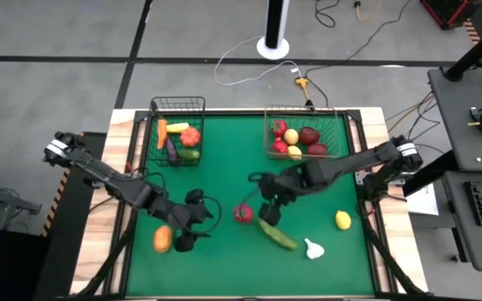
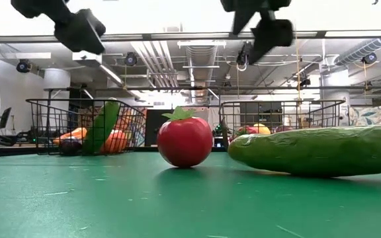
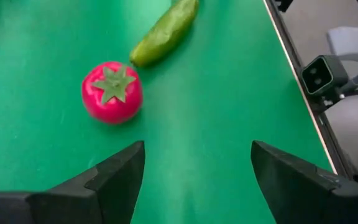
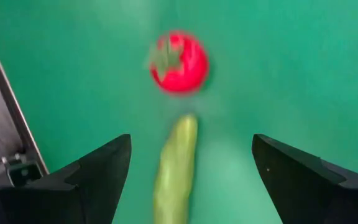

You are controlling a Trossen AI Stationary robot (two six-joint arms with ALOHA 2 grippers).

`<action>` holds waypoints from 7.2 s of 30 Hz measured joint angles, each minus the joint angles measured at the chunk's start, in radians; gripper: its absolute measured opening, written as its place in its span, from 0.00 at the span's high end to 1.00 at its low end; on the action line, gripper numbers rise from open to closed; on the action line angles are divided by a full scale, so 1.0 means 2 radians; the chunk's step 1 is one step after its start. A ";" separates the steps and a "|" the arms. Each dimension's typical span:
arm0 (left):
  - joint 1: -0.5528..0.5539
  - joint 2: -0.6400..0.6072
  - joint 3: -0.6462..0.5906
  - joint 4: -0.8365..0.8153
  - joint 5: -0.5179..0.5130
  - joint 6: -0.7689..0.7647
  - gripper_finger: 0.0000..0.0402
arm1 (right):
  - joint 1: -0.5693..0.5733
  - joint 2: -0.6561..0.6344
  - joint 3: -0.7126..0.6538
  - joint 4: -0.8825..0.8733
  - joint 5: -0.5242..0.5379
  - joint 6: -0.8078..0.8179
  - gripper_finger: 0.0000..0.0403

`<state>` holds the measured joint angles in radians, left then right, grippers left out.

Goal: Sort produce into baskets
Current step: Put the green cucumber into the left wire basket, then put the white garlic into the left wire basket

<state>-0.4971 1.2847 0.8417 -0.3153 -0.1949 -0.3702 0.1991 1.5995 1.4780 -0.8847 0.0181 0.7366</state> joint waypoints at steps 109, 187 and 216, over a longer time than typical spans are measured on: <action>-0.022 -0.054 -0.061 0.335 -0.100 0.214 0.72 | 0.110 0.109 -0.005 0.417 0.259 -0.352 0.51; 0.156 -0.165 0.000 -0.138 -0.105 0.061 0.38 | 0.098 0.053 0.019 -0.130 -0.039 0.235 0.18; 0.144 -0.124 -0.002 -0.130 -0.108 0.046 0.38 | 0.197 0.096 -0.114 -0.029 -0.139 0.416 0.21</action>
<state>-0.2096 1.0363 0.8384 -0.5755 -0.4103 -0.2779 0.5934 1.7921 1.2509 -0.9432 -0.2608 1.5685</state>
